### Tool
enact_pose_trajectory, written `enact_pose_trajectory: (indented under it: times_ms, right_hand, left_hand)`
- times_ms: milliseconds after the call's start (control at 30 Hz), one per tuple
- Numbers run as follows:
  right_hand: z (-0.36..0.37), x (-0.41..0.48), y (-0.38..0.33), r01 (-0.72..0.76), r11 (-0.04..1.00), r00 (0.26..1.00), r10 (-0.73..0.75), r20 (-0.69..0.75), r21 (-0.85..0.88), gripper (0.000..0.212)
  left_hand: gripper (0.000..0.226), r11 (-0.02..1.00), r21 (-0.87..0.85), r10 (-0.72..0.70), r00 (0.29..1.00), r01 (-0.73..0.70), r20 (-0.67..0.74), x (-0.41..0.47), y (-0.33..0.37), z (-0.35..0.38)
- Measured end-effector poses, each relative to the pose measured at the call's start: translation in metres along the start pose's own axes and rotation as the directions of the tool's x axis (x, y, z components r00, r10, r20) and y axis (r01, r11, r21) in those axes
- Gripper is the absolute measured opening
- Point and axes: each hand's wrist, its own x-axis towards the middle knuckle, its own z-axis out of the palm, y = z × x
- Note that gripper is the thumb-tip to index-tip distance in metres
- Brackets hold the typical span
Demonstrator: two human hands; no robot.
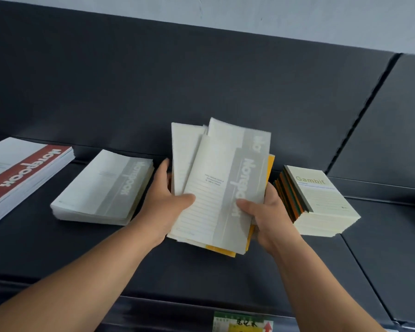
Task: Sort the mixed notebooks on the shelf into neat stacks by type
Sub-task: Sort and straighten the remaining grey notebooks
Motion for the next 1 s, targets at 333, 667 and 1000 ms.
enact_pose_trajectory:
  times_ms: [333,667,1000]
  right_hand:
    - [-0.014,-0.002,-0.004,0.228,0.97,0.971,-0.221,0.087,-0.085,0.057]
    - [-0.01,0.007,-0.025,0.315,0.948,0.915,-0.314,0.254,0.037,0.089]
    - [0.0,0.01,-0.023,0.306,0.952,0.927,-0.304,0.222,0.027,0.107]
  left_hand:
    - [0.062,0.994,-0.089,0.076,0.975,-0.059,0.208,0.004,0.025,-0.008]
    - [0.118,0.971,-0.189,0.185,0.961,-0.146,0.206,0.003,0.037,-0.002]
    - [0.053,0.974,-0.17,0.178,0.973,-0.152,0.149,-0.006,0.041,0.014]
